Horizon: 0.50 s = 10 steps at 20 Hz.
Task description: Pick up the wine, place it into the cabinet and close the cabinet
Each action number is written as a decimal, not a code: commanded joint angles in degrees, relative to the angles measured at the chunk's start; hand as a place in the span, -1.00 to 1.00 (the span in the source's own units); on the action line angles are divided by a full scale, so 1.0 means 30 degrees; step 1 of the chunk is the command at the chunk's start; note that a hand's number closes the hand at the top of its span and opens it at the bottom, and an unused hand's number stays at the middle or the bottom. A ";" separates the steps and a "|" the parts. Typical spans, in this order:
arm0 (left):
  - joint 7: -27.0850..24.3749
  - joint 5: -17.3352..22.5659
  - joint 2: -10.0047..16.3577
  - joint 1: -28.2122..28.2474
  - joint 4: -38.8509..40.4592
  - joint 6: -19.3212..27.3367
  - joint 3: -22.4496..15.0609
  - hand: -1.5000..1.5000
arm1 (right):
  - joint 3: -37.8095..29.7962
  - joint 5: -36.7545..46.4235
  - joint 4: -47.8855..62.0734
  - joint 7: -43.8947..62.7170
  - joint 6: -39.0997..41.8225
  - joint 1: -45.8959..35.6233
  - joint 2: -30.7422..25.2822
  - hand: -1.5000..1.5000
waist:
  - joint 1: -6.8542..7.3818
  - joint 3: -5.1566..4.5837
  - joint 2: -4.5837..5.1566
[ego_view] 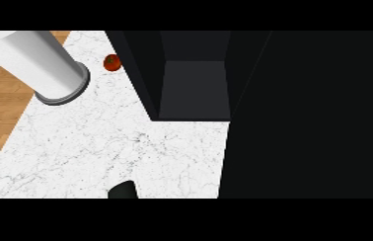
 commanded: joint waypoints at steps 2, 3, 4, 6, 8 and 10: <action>-0.1474 -0.4433 0.1345 0.1334 0.0800 0.1007 -0.3934 -1.00 | 0.0106 -0.0615 -0.0681 0.0830 0.0282 0.0614 -0.0178 -1.00 | 0.0470 -0.0177 -0.0175; -0.1645 -0.5192 0.1397 0.1581 0.1136 0.1397 -0.4721 -1.00 | 0.0360 -0.0498 -0.0730 0.0798 0.0201 0.0738 -0.0017 -1.00 | 0.0580 -0.0187 -0.0212; -0.1934 -0.6068 0.1597 0.1860 0.1469 0.2043 -0.5276 -1.00 | 0.0103 -0.0676 -0.1010 0.1056 0.0219 0.0610 -0.0183 -1.00 | 0.0710 -0.0208 -0.0199; -0.2361 -0.7366 0.1642 0.2420 0.2342 0.3267 -0.6307 -1.00 | 0.0315 -0.0795 -0.1575 0.1515 0.0244 0.0905 -0.0221 -1.00 | 0.0677 -0.0243 -0.0187; -0.2850 -0.8143 0.1730 0.2763 0.2581 0.4354 -0.6590 -1.00 | 0.0240 -0.0863 -0.1835 0.1445 0.0215 0.0895 -0.0209 -1.00 | 0.0815 -0.0234 -0.0139; -0.3072 -0.8626 0.1719 0.3377 0.2820 0.5349 -0.6808 -1.00 | 0.0048 -0.0992 -0.2408 0.1811 0.0217 0.1041 -0.0414 -1.00 | 0.0823 -0.0227 -0.0115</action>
